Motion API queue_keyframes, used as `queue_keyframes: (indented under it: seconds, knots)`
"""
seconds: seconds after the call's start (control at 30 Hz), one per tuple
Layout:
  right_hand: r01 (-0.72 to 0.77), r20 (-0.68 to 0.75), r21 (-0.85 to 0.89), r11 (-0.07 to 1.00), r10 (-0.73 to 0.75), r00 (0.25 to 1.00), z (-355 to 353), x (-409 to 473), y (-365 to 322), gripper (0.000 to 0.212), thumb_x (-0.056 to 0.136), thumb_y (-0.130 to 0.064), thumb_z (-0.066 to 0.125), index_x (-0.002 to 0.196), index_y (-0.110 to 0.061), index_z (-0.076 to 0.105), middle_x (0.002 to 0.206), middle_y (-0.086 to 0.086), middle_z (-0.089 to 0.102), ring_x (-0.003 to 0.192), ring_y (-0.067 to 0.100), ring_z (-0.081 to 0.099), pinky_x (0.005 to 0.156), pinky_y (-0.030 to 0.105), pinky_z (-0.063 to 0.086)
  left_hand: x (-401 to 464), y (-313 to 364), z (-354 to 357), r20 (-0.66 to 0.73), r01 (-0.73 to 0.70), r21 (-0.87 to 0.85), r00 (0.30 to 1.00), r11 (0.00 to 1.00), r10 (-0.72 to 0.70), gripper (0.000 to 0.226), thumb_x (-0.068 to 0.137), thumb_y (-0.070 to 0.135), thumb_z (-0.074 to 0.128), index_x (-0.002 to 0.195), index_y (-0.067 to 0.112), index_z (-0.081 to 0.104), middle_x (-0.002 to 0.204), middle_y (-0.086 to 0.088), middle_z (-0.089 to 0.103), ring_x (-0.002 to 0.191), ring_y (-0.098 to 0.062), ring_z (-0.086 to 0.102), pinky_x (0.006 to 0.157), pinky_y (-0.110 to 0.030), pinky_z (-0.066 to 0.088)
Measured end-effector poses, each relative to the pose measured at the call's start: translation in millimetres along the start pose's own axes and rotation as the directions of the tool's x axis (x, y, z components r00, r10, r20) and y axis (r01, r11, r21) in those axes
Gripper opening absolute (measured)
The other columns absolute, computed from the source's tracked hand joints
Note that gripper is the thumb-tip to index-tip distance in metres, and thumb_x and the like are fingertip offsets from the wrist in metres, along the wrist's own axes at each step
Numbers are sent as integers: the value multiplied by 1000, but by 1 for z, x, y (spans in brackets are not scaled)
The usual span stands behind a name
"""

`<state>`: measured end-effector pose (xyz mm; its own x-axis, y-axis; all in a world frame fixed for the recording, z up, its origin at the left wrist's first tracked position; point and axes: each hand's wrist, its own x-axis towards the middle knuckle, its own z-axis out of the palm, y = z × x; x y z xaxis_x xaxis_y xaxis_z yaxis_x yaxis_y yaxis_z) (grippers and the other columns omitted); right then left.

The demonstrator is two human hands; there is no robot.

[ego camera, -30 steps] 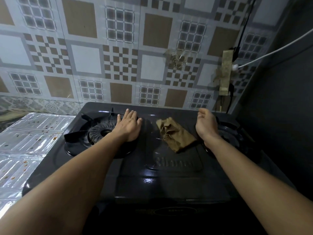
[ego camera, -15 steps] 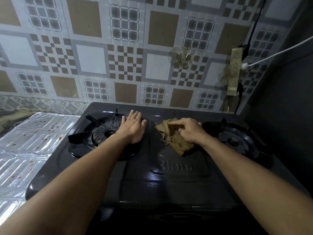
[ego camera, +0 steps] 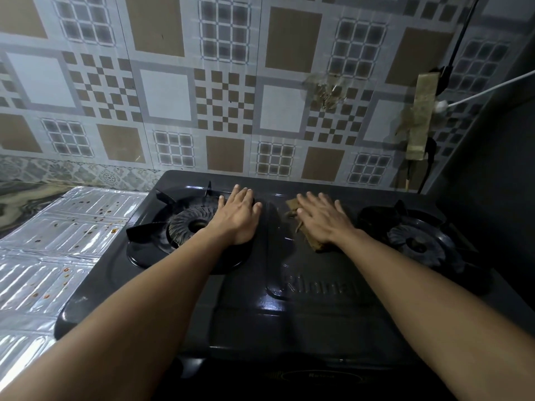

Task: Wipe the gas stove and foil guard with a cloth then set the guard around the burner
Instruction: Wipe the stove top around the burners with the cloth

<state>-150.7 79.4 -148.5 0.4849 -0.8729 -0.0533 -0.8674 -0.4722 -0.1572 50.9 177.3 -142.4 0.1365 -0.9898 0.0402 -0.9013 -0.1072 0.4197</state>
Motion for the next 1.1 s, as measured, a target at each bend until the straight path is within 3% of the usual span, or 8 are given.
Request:
queue_keyframes:
  seconds: [0.1, 0.2, 0.27, 0.47, 0.7, 0.77, 0.9, 1.1]
  knots:
    - [-219, 5, 1, 976, 219, 976, -4, 26, 1, 57, 100, -50, 10, 154, -30, 2, 162, -1, -6, 148, 28, -11, 116, 54, -8, 0, 0, 1, -3, -2, -1, 1000, 1000, 2, 58, 104, 36, 19, 153, 6, 13, 162, -7, 9, 150, -20, -7, 120, -48, -2]
    - [-285, 25, -14, 958, 285, 958, -6, 51, -7, 58, 100, -51, 8, 154, -31, 0, 162, 2, -9, 146, 32, -15, 115, 58, -10, 2, 0, 1, -7, 0, 0, 1000, 1000, 0, 58, 104, 36, 19, 153, 6, 14, 162, -7, 9, 150, -20, -7, 121, -48, -1]
    - [-229, 32, -23, 973, 230, 973, -6, 63, -17, 58, 100, -51, 7, 154, -30, 1, 162, 1, -8, 147, 32, -14, 115, 58, -9, 3, -1, 1, -10, 0, -4, 1000, 1000, 0, 58, 104, 36, 20, 153, 6, 15, 162, -7, 10, 150, -20, -6, 120, -48, -1]
    - [164, 69, -109, 981, -157, 985, 9, 38, -69, 54, 102, -41, 14, 153, -30, -2, 162, -1, -6, 149, 25, -7, 118, 54, -5, 4, -3, 2, -33, -1, -32, 999, 999, 0, 54, 104, 34, 21, 151, 7, 20, 161, -6, 15, 150, -20, -3, 120, -51, 2]
    - [255, 61, -24, 967, -253, 965, 18, -67, -61, 61, 98, -37, 21, 154, -29, -3, 161, -6, -8, 148, 14, -11, 118, 48, -11, 4, -2, 1, -34, 4, -21, 999, 1000, -4, 55, 104, 35, 20, 151, 6, 22, 161, -7, 17, 150, -20, -1, 119, -52, 4]
    - [187, 42, -57, 981, -185, 982, 16, -78, -34, 59, 100, -39, 20, 153, -30, -4, 161, -8, -10, 148, 14, -12, 118, 48, -11, 4, 0, 0, -37, 4, -23, 999, 1000, -5, 54, 104, 35, 20, 150, 6, 24, 160, -7, 18, 150, -21, 0, 119, -52, 4]
    - [-116, 51, -59, 992, 119, 992, 4, -57, -2, 59, 99, -41, 16, 153, -28, -5, 162, -4, -10, 148, 21, -11, 118, 50, -8, 2, 0, 1, -32, 0, -19, 999, 1000, -1, 51, 104, 33, 20, 145, 5, 30, 159, -8, 21, 150, -22, 0, 119, -53, 5]
    - [-46, -13, -81, 996, 45, 999, 20, -75, -55, 62, 97, -41, 20, 154, -25, 0, 162, -1, -5, 149, 24, -5, 118, 53, -6, 7, -2, 4, -38, 4, -12, 999, 1000, -4, 49, 103, 33, 21, 140, 4, 36, 157, -10, 25, 150, -24, 3, 118, -56, 10]
